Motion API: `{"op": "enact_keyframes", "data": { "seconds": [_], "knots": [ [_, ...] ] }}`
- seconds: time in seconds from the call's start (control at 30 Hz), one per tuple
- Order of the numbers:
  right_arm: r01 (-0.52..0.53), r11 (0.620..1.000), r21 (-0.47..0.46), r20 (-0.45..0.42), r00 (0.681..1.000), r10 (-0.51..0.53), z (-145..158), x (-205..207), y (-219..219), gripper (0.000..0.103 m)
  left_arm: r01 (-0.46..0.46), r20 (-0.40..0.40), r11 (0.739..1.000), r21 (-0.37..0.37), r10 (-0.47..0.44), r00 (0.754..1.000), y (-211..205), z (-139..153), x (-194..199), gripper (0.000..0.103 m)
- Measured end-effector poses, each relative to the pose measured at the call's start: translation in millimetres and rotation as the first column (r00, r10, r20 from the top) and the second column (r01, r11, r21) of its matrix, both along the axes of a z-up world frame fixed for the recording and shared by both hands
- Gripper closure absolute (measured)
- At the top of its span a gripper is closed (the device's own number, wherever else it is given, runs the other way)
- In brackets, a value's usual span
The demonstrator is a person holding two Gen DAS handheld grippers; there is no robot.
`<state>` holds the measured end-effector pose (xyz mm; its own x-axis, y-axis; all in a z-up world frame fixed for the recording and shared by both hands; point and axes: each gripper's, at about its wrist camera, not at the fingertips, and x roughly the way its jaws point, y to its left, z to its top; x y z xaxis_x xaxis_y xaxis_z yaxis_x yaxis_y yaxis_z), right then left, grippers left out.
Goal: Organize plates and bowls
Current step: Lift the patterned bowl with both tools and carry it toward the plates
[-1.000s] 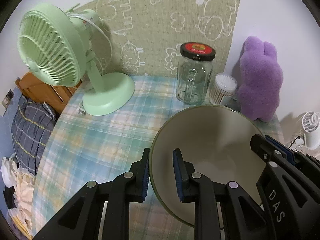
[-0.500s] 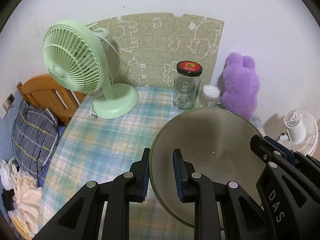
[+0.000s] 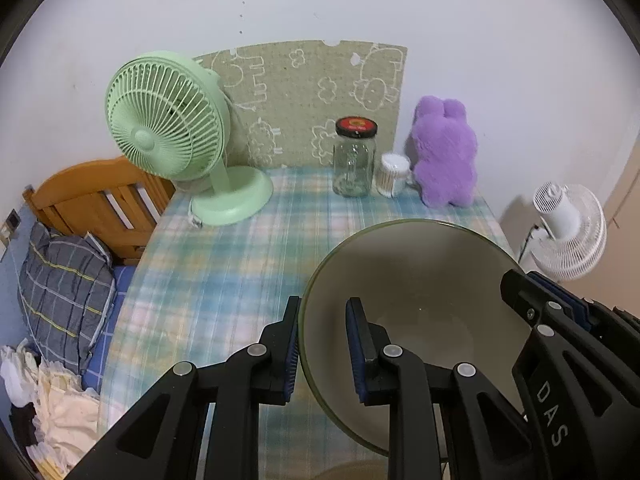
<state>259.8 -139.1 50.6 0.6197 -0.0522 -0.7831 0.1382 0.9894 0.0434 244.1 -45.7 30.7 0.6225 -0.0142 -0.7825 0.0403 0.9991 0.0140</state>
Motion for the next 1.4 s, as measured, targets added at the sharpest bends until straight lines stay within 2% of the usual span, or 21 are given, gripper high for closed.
{"op": "enact_keyframes", "data": {
  "seconds": [0.37,0.73,1.13,1.4],
  "knots": [
    [0.054,0.998,-0.011,-0.042,0.998,-0.055,-21.0,-65.1,20.0,0.089,0.069,-0.037,0.998,-0.001,-0.069,0.997,12.9,-22.7,-53.1,0.083],
    [0.076,0.997,-0.023,-0.11,0.991,-0.078,-48.3,-106.3,28.6,0.089,0.099,-0.103,0.995,-0.008,-0.1,0.99,16.4,-49.3,-90.6,0.083],
    [0.087,0.996,-0.033,-0.193,0.977,-0.092,-79.2,-127.3,29.3,0.089,0.112,-0.175,0.994,-0.016,-0.113,0.978,15.2,-79.1,-109.4,0.083],
    [0.084,0.996,-0.006,-0.221,0.972,-0.083,-89.3,-128.1,31.7,0.089,0.109,-0.179,0.994,0.008,-0.106,0.978,18.2,-83.3,-111.7,0.083]
  ]
}}
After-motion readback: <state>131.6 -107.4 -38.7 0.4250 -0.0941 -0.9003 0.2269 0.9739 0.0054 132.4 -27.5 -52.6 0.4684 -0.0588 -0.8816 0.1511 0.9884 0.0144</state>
